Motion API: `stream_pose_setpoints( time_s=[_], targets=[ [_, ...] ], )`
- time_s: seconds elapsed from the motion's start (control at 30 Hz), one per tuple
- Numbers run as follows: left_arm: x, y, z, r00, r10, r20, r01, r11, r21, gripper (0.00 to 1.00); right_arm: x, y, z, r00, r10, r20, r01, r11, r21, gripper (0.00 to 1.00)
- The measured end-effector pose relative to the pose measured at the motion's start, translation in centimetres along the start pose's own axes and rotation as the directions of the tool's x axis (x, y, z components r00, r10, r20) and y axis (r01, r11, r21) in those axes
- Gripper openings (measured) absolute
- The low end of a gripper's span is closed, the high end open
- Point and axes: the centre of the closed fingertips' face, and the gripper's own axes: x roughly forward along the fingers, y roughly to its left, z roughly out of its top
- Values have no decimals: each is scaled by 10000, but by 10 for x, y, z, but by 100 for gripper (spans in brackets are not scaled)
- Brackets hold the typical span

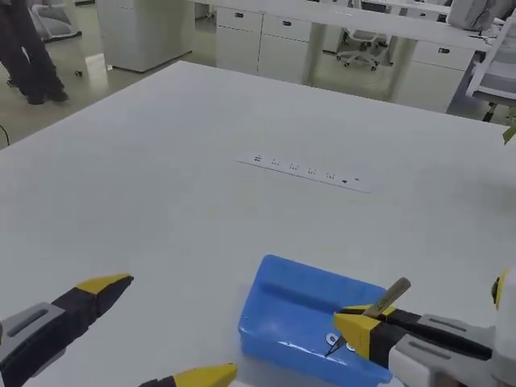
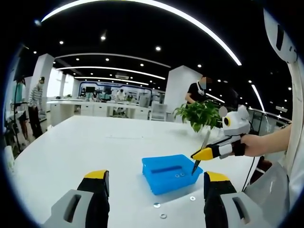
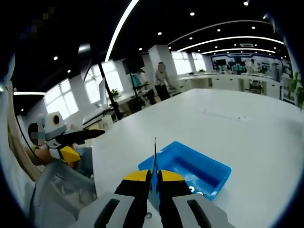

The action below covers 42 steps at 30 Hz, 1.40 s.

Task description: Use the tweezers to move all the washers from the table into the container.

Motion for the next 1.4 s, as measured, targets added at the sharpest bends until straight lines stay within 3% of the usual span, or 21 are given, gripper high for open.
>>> stream_pose_setpoints(
  time_s=[0.27, 0.63, 1.03, 1.4],
  targets=[
    [0, -1, -1, 10000, -52, -74, 52, 10000, 56, 83, 4, 7, -22, 9990, 239, -366, -225, 9990, 398, 4],
    [0, -2, -3, 9999, -105, -127, 106, 9999, 81, 82, 8, 8, -60, 9949, 439, -911, -300, 9884, 1488, 4],
    [-2, 0, -2, 9999, -36, -126, 37, 10000, 55, 82, 12, 6, -69, 9949, 324, -960, -162, 9863, 1641, 4],
    [-2, 0, -2, 9999, -12, -127, 13, 10000, 54, 82, 13, 8, -72, 9942, 299, -1037, -186, 9939, 1084, 4]
  ],
)
